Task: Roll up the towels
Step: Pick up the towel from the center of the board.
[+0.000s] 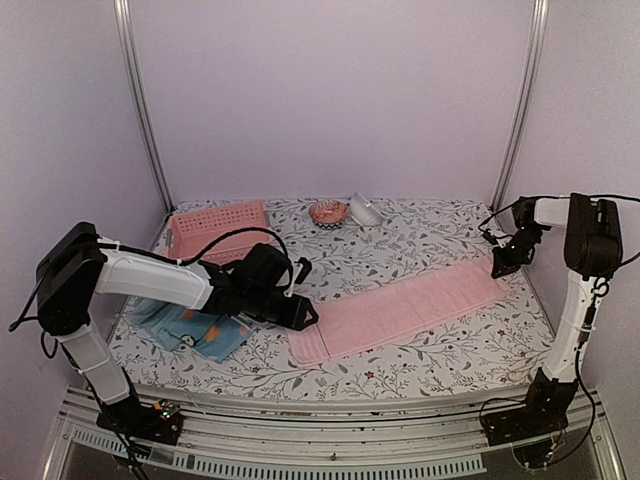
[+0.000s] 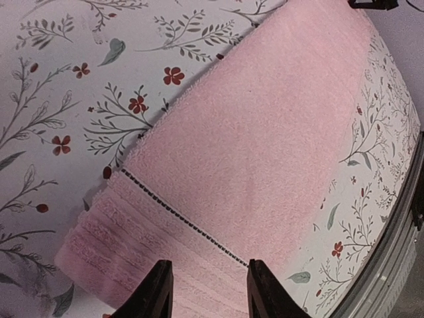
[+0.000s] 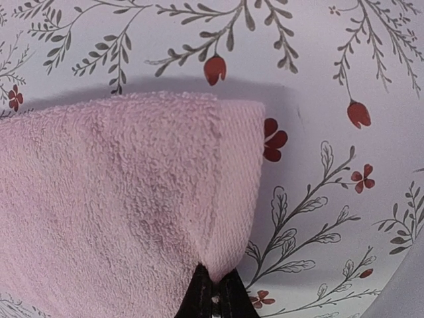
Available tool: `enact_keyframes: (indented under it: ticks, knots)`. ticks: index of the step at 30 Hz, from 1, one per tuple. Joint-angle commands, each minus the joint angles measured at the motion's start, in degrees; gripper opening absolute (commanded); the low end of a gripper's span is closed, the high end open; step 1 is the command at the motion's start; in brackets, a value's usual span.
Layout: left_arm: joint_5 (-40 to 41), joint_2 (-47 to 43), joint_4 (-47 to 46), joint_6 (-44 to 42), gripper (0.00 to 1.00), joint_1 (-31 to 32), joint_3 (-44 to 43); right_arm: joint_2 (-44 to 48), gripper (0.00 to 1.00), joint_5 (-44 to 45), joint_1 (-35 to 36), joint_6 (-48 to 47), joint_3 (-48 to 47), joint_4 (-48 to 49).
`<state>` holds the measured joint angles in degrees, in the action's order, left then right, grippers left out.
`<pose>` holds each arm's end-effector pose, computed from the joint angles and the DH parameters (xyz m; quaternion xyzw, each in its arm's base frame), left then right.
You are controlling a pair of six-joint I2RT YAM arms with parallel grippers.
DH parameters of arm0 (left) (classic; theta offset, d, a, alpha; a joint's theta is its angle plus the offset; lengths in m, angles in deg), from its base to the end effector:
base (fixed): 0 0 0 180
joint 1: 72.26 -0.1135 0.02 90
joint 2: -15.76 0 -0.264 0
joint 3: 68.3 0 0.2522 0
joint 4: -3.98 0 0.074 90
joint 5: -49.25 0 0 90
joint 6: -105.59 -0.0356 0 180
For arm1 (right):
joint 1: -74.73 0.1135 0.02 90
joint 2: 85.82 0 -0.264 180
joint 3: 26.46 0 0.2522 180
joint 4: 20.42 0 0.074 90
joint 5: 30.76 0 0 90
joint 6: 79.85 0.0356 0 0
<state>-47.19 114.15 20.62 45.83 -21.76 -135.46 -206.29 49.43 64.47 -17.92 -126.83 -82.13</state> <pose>0.2180 -0.2707 0.1628 0.1837 0.9136 -0.2724 0.2395 0.4008 -0.0664 0.1464 -0.1599 0.9809 0.0572 0.0952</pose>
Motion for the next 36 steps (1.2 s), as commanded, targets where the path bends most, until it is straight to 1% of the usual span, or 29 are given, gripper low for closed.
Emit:
enact_keyframes:
  ticks: [1, 7, 20, 27, 32, 34, 36]
  knots:
    - [3.4, -2.4, 0.8, -0.1, 0.41, -0.8, 1.6, 2.3, 0.02, 0.3, 0.3, 1.1, 0.0, -3.4]
    - [4.2, -4.1, 0.3, 0.0, 0.42, -2.1, 3.5, 5.9, 0.03, 2.5, -0.6, 1.6, -3.6, -6.6]
    - [3.8, -4.5, -0.4, -0.4, 0.42, -3.0, 5.3, 8.0, 0.02, 8.7, -5.2, 0.7, -9.6, -10.4]
    - [2.9, -4.0, -0.9, -0.9, 0.42, -3.3, 5.5, 8.8, 0.02, 11.4, -5.9, 0.5, -14.3, -12.3]
    - [2.7, -4.0, -0.9, -1.3, 0.42, -3.6, 5.7, 8.6, 0.02, 13.6, -6.3, 0.6, -15.9, -11.8]
    - [2.5, -3.9, -0.9, -1.5, 0.42, -3.8, 5.7, 8.3, 0.02, 13.1, -6.3, 0.6, -16.1, -12.1]
    - [2.3, -3.7, -0.9, -1.4, 0.42, -3.9, 5.6, 8.3, 0.02, 10.3, -6.4, 0.6, -16.0, -12.8]
